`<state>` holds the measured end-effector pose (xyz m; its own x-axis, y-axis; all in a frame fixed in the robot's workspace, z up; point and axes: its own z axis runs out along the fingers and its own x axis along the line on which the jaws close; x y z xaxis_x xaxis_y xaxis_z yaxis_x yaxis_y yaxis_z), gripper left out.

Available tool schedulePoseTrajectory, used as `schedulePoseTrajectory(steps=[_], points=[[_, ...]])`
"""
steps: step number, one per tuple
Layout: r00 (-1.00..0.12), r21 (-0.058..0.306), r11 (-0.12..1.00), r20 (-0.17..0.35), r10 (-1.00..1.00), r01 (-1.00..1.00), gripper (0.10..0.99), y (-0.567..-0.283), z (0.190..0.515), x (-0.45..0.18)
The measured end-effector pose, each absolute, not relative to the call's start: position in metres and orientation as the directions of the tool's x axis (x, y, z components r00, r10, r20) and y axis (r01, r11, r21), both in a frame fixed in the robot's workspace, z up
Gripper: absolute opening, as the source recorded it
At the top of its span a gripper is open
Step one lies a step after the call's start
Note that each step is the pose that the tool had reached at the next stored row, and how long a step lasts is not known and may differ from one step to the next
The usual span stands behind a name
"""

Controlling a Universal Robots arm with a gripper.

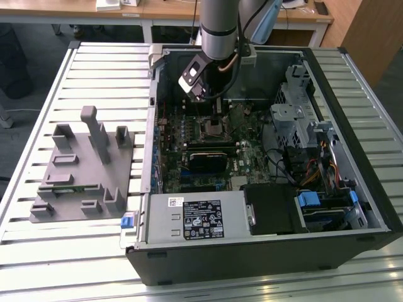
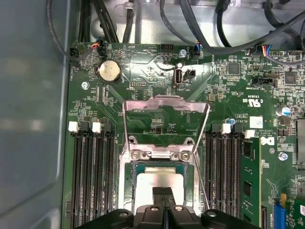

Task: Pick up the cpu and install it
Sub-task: 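Place the cpu into insertion slot, then close the cpu cover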

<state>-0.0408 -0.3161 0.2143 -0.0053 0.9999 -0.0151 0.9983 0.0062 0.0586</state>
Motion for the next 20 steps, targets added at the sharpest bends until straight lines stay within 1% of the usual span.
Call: schedulePoseTrajectory(steps=[20], points=[[-0.005,0.058,0.006,-0.015,1.0,0.998,0.106,-0.316,0.235,-0.041]])
